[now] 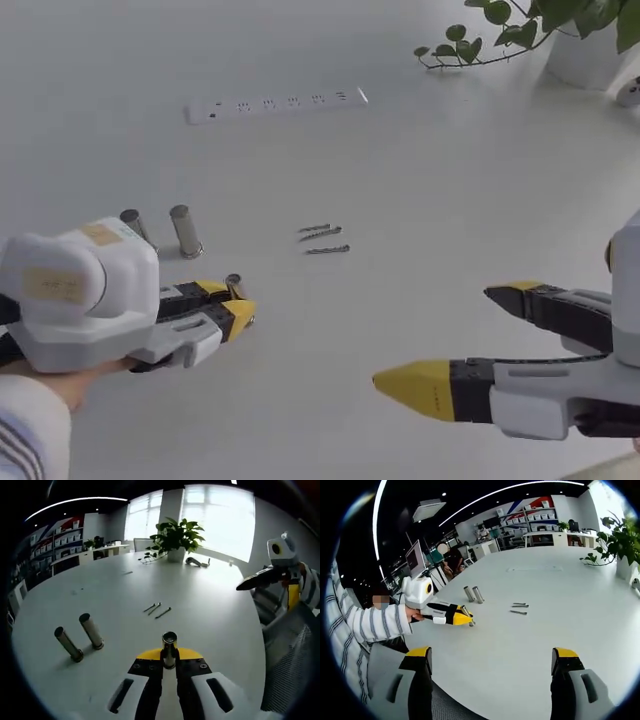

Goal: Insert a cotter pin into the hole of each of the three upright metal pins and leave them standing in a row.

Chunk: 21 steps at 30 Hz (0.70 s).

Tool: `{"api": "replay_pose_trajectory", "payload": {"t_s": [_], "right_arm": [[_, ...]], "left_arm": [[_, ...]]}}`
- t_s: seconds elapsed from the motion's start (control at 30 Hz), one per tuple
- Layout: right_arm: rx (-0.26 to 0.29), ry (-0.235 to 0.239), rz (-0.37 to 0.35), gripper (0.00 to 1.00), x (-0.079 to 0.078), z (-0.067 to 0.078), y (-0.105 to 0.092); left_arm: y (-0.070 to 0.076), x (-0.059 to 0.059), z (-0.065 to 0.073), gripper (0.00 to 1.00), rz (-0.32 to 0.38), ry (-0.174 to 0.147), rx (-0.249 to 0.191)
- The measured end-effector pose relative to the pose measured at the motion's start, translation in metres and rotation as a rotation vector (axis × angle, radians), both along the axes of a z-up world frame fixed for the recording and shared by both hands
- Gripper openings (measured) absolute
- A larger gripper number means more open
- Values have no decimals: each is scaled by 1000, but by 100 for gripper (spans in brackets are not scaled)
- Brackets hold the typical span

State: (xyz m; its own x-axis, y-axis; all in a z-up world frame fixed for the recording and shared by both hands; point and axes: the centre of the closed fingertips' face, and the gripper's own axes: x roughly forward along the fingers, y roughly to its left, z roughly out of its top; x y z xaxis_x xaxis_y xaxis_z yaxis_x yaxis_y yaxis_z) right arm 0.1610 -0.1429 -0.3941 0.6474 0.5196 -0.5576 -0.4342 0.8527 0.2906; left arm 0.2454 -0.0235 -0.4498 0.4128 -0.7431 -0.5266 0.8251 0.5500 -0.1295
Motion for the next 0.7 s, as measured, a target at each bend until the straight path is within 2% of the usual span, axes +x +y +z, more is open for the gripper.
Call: {"api": "replay_pose_trajectory", "payload": {"t_s": [0.33,0.53,0.7], "right_arm": [[-23,-22,10,98,-2,-2,-3],[-5,-18,2,98,-4,-4,-3],[-11,-16,5,98,-5,-4,-3]], "left_arm": [[-14,-12,-4,5,-22,-6,1],[-16,-11,-5,5,-21,-22,12],[-19,-11,-7,5,-24,-28,23]]}}
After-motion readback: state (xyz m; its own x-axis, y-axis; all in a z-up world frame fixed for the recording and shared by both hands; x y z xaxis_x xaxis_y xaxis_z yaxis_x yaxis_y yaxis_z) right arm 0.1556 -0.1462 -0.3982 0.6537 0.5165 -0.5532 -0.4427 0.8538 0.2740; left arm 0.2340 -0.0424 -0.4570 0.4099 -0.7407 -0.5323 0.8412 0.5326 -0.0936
